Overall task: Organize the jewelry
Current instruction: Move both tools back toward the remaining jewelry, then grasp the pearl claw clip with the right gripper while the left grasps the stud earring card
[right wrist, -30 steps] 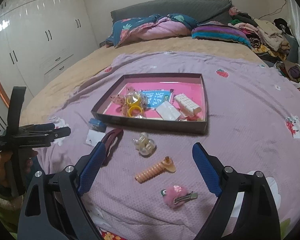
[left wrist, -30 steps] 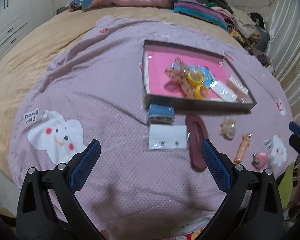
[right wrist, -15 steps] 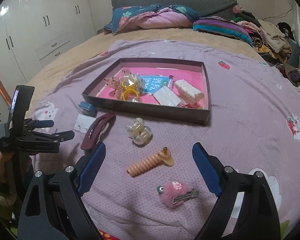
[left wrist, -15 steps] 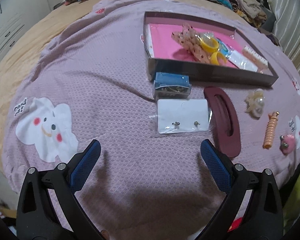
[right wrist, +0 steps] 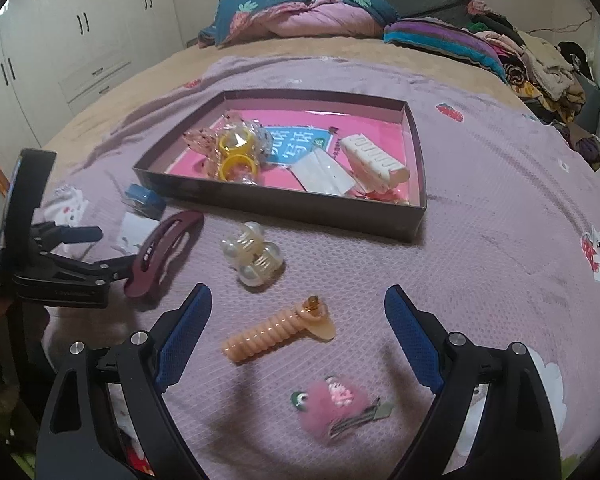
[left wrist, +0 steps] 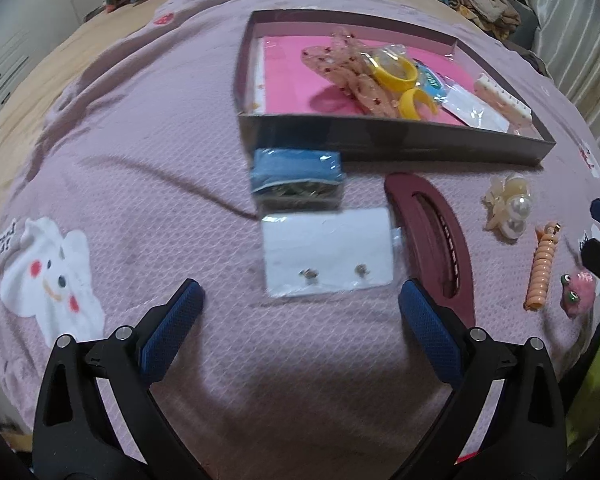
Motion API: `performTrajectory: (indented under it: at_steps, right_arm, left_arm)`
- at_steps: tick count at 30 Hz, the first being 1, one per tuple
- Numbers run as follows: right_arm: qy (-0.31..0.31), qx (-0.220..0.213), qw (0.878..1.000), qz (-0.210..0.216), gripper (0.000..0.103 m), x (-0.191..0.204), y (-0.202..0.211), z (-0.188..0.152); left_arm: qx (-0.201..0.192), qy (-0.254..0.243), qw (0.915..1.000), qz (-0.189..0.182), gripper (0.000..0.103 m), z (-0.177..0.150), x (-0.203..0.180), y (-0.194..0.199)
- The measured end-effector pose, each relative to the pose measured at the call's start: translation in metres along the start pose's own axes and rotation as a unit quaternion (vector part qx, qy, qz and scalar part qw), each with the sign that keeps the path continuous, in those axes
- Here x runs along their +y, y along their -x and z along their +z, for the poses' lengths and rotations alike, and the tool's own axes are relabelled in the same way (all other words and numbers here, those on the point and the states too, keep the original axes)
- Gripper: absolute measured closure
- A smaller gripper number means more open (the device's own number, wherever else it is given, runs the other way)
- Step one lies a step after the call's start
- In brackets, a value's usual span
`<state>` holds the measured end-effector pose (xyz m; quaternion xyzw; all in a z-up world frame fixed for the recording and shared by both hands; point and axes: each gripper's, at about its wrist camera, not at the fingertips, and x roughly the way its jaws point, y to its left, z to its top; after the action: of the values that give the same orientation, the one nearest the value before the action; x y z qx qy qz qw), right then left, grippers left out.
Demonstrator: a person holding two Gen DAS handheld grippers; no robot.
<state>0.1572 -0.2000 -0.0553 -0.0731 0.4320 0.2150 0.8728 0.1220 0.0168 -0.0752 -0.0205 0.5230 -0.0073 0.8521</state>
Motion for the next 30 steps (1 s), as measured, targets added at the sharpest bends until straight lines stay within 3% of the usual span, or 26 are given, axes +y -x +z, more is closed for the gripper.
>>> performTrajectory:
  at_steps: [5, 13, 18, 22, 30]
  right_arm:
    - [0.014, 0.009, 1.000, -0.005, 0.016, -0.001, -0.011, 0.003]
    - [0.028, 0.028, 0.999, 0.001, 0.016, -0.001, -0.030, 0.009]
    - [0.046, 0.039, 0.998, 0.013, 0.018, 0.006, -0.044, 0.015]
    - [0.066, 0.053, 0.996, 0.017, 0.029, 0.014, -0.059, 0.020]
    - [0.077, 0.063, 0.994, 0.052, 0.066, 0.028, -0.076, 0.024]
  left_arm:
    - [-0.004, 0.000, 1.0000, -0.005, 0.010, 0.010, -0.004, -0.006]
    - [0.008, -0.002, 1.0000, -0.004, 0.021, 0.016, -0.006, -0.019]
    - [0.003, 0.004, 1.0000, -0.006, 0.038, 0.019, -0.001, -0.018]
    - [0.002, 0.009, 0.9998, -0.016, 0.045, 0.019, 0.003, -0.014]
    - [0.005, 0.034, 0.9987, -0.039, 0.047, 0.010, 0.018, -0.001]
